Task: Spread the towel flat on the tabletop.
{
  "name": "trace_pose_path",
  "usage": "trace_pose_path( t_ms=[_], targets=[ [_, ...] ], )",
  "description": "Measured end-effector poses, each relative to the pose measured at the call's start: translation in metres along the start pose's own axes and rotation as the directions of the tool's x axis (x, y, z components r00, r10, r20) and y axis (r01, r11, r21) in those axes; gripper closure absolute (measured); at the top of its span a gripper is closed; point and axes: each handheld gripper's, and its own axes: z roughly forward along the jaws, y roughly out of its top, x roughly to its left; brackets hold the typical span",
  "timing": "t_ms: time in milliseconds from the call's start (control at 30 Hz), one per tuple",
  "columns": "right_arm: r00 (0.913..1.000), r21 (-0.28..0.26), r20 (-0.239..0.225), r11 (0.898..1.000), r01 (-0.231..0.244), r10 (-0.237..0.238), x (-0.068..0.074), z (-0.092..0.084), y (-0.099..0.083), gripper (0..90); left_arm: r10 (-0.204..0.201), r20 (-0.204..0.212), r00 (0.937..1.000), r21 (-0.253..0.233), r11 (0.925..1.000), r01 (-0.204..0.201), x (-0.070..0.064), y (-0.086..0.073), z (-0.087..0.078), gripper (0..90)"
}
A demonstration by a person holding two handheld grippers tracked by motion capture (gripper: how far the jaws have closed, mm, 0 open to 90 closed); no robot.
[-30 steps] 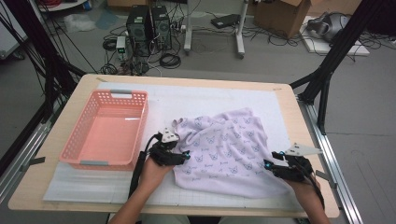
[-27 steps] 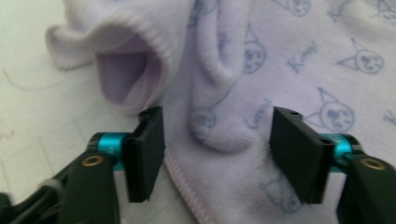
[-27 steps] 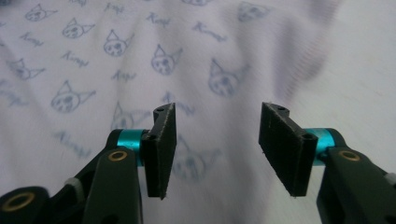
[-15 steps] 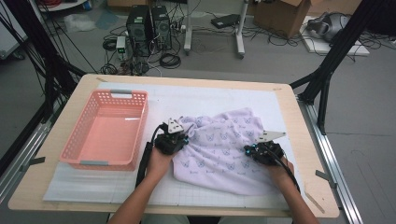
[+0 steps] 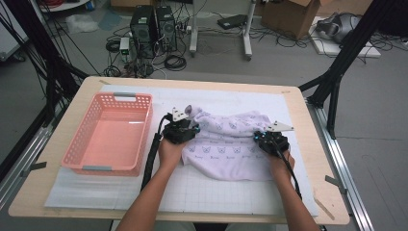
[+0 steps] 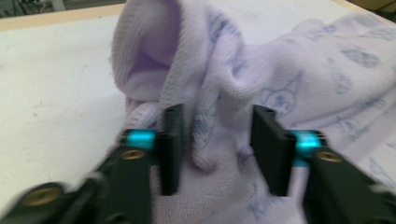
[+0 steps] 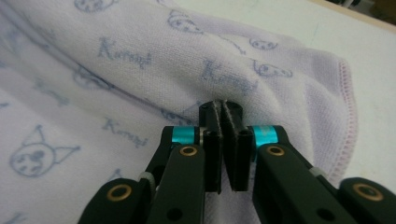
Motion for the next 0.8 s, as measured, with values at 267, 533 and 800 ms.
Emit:
trace_pose_path(
  t_ms=[267,533,800],
  targets=[
    [0.9982,-0.122,-0.031,0.991,-0.056,0.052,-0.02,-0.054,-0.009,61.8,0.06,0.084,0.9947,-0.046,0.9974,-0.056,-0.014,-0.013,-0.043,42.8],
    [0.9883,-0.07,-0.088,0.989,-0.131,0.125,-0.042,-0.077,-0.04,48.7,0.035,0.146,0.9887,-0.012,0.9994,-0.033,-0.009,-0.039,-0.067,41.2],
    [0.9852,-0.011,-0.111,0.991,-0.133,0.131,-0.044,-0.089,-0.065,51.5,0.002,0.199,0.98,0.035,0.9993,-0.009,-0.009,-0.069,-0.092,49.2]
  ],
)
